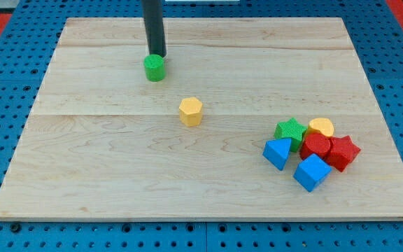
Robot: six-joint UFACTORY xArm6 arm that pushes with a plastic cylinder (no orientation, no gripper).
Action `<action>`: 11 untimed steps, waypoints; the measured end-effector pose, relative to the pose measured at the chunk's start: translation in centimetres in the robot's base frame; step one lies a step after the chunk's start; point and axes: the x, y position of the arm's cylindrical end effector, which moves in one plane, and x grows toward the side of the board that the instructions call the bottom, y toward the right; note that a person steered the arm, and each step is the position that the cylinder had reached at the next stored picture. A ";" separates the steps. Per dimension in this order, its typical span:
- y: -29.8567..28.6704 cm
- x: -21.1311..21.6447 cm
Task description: Move green circle into yellow hexagon
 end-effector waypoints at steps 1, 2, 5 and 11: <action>-0.7 2.1; 0.0 4.2; -0.9 6.3; 0.8 13.3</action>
